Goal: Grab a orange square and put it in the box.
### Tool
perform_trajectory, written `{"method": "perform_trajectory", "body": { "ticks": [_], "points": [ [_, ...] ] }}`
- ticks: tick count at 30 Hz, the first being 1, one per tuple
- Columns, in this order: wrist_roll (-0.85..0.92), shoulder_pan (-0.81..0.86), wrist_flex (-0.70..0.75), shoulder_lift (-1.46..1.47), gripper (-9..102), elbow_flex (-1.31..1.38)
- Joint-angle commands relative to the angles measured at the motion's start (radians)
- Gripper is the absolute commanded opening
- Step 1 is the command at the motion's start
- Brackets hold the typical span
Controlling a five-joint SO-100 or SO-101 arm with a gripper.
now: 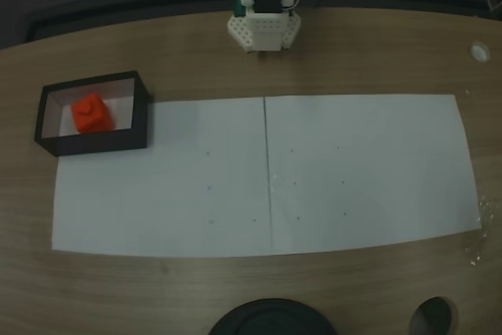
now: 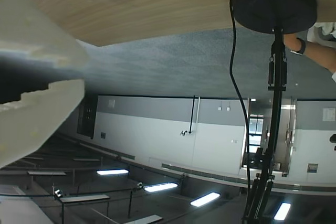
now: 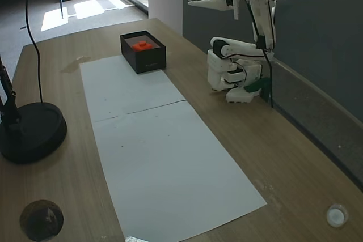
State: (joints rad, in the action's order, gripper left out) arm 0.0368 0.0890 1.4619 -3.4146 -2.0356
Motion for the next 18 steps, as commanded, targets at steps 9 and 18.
{"method": "perform_trajectory", "body": {
  "ticks": [9, 18],
  "points": [
    [0.011, 0.006, -0.135, -0.063, 0, -0.052],
    [0.011, -0.002, -0.225, -0.063, 1, -0.324]
  ]
}}
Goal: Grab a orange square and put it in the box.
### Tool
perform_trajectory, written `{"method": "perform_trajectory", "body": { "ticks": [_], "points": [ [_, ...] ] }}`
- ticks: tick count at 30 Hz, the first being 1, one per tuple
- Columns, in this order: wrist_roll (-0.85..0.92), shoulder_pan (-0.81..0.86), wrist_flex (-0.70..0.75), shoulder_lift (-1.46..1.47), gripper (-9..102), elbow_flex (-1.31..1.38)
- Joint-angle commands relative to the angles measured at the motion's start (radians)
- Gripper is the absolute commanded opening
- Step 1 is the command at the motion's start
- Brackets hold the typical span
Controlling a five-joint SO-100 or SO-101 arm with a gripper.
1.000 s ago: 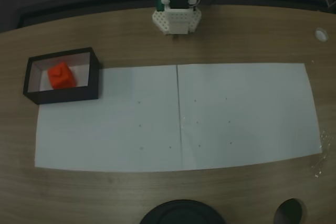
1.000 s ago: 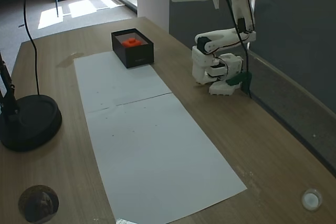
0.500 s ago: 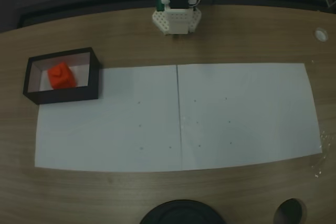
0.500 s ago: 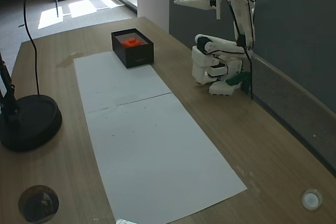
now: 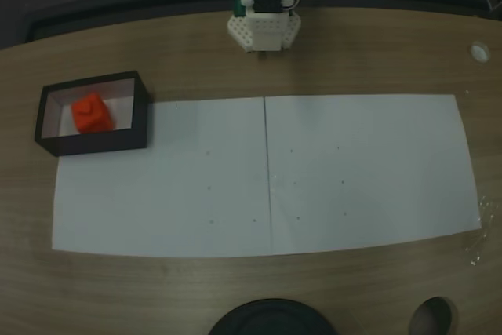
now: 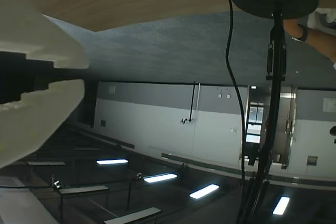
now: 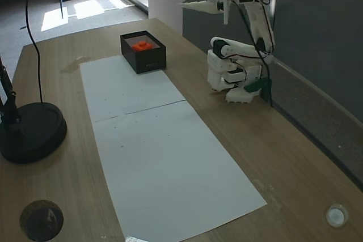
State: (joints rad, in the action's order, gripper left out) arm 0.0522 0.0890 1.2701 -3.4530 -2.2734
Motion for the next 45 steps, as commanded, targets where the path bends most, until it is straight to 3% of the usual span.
{"method": "perform_trajectory", "body": {
  "ticks": [1, 10, 22, 29, 45],
  "points": [
    [-0.005, -0.003, -0.049, -0.025, 1, -0.140],
    [-0.005, -0.012, -0.112, -0.025, 0, -0.514],
    [-0.005, -0.011, -0.112, -0.025, 0, -0.764],
    [-0.006, -0.011, 0.026, -0.025, 0, -0.727],
    [-0.006, -0.009, 0.023, -0.023, 0, -0.727]
  ]
}}
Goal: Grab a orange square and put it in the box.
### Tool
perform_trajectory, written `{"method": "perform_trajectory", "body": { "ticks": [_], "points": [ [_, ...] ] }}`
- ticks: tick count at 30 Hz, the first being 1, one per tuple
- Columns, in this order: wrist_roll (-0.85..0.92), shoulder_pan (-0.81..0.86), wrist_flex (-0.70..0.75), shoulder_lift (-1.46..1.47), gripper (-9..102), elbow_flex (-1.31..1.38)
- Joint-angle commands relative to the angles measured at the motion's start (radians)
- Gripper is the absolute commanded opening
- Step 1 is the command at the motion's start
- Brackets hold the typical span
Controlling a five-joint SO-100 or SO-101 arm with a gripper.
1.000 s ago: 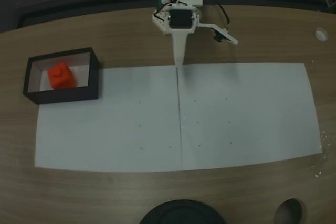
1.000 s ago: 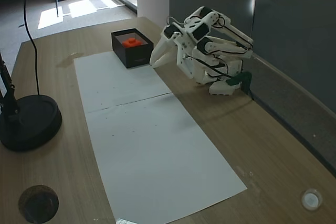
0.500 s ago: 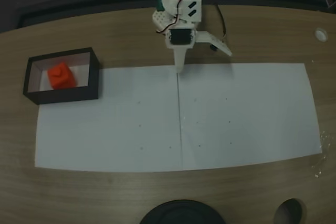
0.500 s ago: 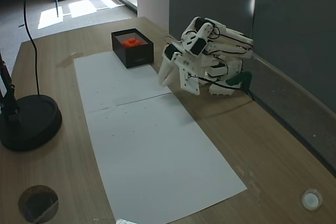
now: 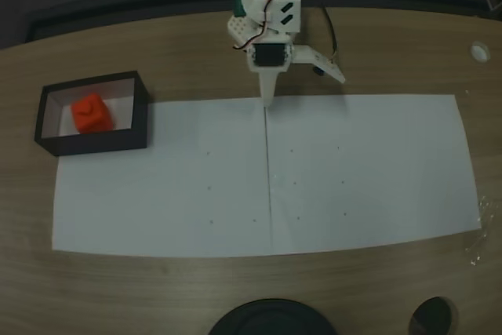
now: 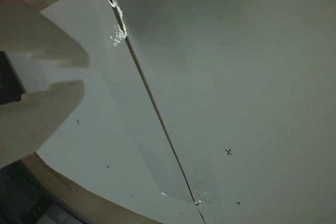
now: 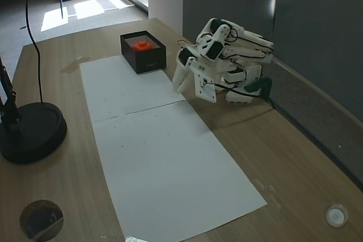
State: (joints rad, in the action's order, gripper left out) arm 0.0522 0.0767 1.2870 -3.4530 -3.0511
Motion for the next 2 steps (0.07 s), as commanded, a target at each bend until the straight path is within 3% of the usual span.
{"method": "perform_trajectory", "body": {
  "ticks": [1, 2],
  "points": [
    [-0.006, 0.003, 0.006, -0.023, 0, 0.051],
    [-0.006, 0.003, 0.006, -0.023, 0, 0.051]
  ]
}}
